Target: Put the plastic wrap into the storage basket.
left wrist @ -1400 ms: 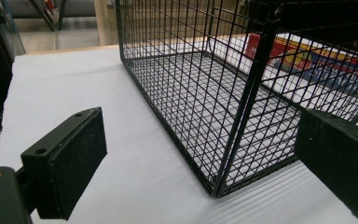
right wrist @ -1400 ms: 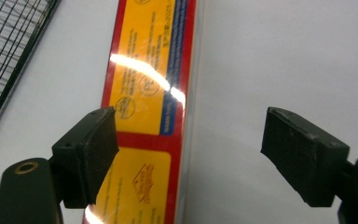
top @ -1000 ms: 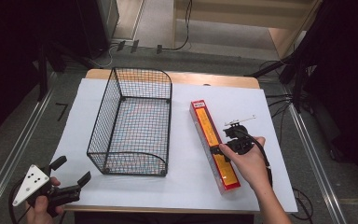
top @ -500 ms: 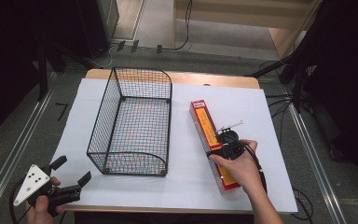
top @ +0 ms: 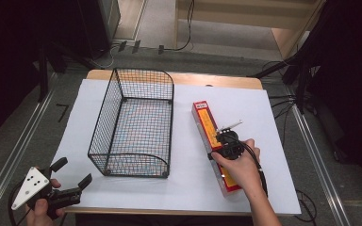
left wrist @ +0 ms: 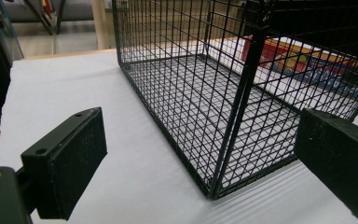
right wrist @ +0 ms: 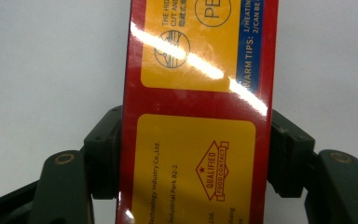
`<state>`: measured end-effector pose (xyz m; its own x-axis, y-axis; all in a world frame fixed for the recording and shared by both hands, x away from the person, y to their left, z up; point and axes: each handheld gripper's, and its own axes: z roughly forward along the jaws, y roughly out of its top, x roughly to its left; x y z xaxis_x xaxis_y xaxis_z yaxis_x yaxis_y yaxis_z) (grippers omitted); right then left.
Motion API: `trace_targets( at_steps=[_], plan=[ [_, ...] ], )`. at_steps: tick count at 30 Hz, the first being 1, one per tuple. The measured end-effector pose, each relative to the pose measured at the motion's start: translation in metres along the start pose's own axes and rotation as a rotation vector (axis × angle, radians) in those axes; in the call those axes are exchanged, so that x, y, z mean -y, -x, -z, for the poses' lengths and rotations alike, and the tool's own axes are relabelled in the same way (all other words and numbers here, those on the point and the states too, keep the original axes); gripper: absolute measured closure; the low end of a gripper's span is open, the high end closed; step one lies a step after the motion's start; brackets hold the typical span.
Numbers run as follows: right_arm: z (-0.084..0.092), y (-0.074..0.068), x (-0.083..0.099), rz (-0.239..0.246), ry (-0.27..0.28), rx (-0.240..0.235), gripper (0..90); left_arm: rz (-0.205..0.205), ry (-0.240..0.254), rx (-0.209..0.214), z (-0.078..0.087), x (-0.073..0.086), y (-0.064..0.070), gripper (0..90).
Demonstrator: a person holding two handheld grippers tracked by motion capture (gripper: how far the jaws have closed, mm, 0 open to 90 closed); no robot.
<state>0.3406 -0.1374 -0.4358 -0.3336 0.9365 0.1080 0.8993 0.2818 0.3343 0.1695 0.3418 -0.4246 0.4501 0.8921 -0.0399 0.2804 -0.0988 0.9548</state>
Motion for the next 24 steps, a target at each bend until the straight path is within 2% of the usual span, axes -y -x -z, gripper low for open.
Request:
trace_targets(
  at_steps=[3,8,13,15,21,24],
  plan=[
    [0.000,-0.003,-0.002,0.009,-0.015,0.024,35.5,0.002,0.003,0.001,-0.001,0.000,0.000,2.9],
    [-0.001,-0.004,-0.003,0.011,-0.029,0.034,35.5,-0.007,-0.002,0.009,-0.003,-0.001,0.002,2.9],
    [-0.003,-0.009,-0.004,0.021,-0.038,0.080,37.2,-0.013,-0.001,0.014,-0.005,-0.001,0.003,2.9],
    [-0.004,-0.009,-0.005,0.006,-0.047,0.081,38.1,-0.011,-0.007,0.012,-0.005,-0.001,0.004,2.9],
    [-0.005,-0.012,-0.007,0.008,-0.068,0.104,38.6,-0.013,-0.012,0.011,-0.006,0.000,0.003,2.9],
    [-0.005,-0.013,-0.011,0.006,-0.097,0.108,38.5,-0.010,-0.013,0.008,-0.007,0.000,0.002,2.9]
  ],
)
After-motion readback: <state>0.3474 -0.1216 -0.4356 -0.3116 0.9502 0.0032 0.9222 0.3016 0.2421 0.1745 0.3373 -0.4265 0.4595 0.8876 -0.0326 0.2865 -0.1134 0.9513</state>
